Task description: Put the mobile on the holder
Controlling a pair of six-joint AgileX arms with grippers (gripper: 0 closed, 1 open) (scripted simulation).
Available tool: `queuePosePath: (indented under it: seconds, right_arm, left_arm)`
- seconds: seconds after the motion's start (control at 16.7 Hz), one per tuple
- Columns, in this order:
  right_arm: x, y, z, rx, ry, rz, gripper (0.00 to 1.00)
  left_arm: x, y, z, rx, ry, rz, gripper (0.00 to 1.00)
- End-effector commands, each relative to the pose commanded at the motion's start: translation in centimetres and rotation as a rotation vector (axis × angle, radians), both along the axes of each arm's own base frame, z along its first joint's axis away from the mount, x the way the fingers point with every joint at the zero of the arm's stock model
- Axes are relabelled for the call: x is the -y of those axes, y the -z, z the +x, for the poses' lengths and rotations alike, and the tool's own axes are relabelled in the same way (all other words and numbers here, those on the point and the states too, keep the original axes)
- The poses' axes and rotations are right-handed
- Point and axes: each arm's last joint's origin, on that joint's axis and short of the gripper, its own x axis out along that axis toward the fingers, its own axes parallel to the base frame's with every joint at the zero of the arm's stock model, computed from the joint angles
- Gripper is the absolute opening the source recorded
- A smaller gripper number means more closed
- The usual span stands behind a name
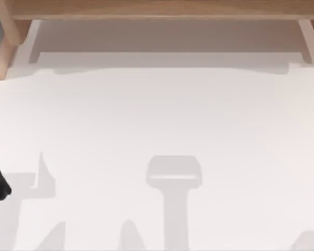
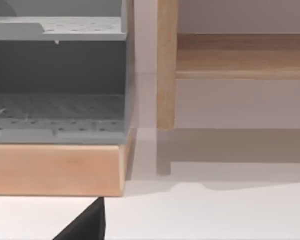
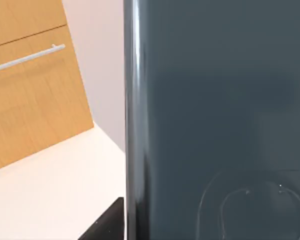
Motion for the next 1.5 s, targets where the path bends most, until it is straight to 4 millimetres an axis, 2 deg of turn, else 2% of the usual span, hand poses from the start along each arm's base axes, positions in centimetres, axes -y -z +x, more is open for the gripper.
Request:
queuePosePath:
  seconds: [0.3, 0.78, 1.08, 1.26, 1.5]
  right_arm:
    - [-1.0, 2.1, -1.4, -0.022, -0.054, -0.098, 0.0]
    - [-0.9, 2.2, -1.4, -0.021, -0.052, -0.097, 0.0]
    - [-0.2, 1.8, -1.4, -0.002, 0.033, -0.109, 0.0]
    - [0.4, 1.7, -1.0, 0.012, 0.071, -0.113, 0.0]
    - [0.8, 1.9, 0.7, 0.018, 0.019, -0.118, 0.0]
  left_arm:
    - [0.0, 0.0, 0.0, 0.0, 0.0, 0.0, 1.0]
    - [0.0, 0.0, 0.0, 0.0, 0.0, 0.0, 1.0]
    - [0.0, 0.0, 0.0, 0.0, 0.0, 0.0, 1.0]
    - [0.0, 0.0, 0.0, 0.0, 0.0, 0.0, 1.0]
    - [0.0, 0.0, 0.0, 0.0, 0.0, 0.0, 1.0]
